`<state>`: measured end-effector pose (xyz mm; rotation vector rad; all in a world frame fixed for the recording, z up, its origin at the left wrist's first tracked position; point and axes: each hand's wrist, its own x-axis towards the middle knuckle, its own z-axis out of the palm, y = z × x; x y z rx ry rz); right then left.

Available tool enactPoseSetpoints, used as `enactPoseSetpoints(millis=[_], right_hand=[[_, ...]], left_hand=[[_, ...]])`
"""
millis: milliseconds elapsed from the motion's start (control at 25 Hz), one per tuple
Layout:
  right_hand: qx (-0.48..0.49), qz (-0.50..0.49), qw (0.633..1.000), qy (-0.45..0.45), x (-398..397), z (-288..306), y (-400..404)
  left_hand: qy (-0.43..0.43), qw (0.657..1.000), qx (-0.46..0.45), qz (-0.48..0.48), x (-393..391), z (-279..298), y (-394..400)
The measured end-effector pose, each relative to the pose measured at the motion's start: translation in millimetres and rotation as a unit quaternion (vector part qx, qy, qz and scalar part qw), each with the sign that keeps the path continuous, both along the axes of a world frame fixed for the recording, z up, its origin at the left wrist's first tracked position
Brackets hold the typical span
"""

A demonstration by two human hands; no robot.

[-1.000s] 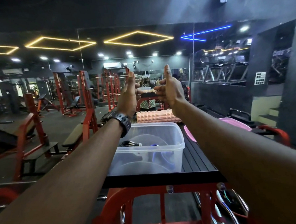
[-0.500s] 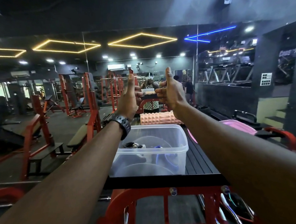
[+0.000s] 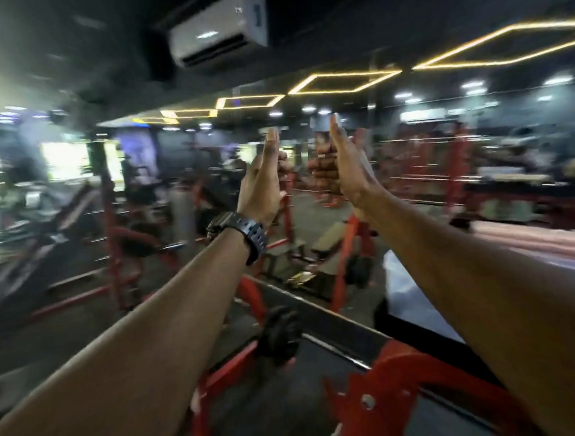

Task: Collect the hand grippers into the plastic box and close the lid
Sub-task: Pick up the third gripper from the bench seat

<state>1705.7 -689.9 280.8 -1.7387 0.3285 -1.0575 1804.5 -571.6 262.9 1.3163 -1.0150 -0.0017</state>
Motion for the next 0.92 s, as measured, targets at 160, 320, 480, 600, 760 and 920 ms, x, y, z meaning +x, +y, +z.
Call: enactPoseSetpoints(millis=[160,320,480,600,760,920], right_hand=[[0.025,0.223,0.974,0.012,97.9,-7.9,152.7],[0.067,0.421,0.904,0.037,132.0,-23.6,342.0],[0.071,0.611,0.786,0.056,94.6,-15.4,553.9],[0.059,0.711,0.7,0.038,44.1,-25.0,688.2],[0.023,0.82,0.569,0.059,-57.2,-88.6,860.1],[0.026,0.864,0.495,0.084,-134.5,-159.7,965.2]], left_hand=[[0.06,0.972,-0.029,0.224,44.2,-5.1,181.8],[0.07,0.902,-0.017,0.426,14.8,-12.2,385.3],[0.048,0.795,-0.037,0.604,-96.5,-17.5,596.4],[0.032,0.705,-0.045,0.707,-192.1,-25.1,706.6],[0.022,0.578,-0.065,0.813,-335.5,-87.2,814.9],[0.04,0.474,-0.059,0.878,-439.1,-160.1,874.2]])
